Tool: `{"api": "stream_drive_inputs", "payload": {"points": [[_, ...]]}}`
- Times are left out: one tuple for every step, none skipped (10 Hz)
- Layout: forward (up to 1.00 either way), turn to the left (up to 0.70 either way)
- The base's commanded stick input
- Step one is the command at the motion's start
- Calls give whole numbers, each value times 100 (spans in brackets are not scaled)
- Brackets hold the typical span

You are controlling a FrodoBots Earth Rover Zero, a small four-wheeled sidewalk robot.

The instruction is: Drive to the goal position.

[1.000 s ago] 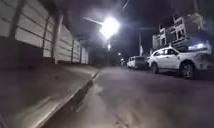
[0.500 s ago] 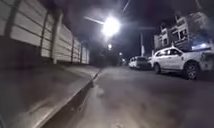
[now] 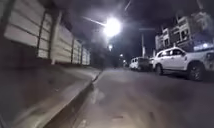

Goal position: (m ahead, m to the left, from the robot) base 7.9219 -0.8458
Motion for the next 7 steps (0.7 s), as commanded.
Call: {"api": "stream_drive_inputs", "payload": {"points": [[50,0],[50,0],[50,0],[50,0],[50,0],[50,0],[50,0]]}}
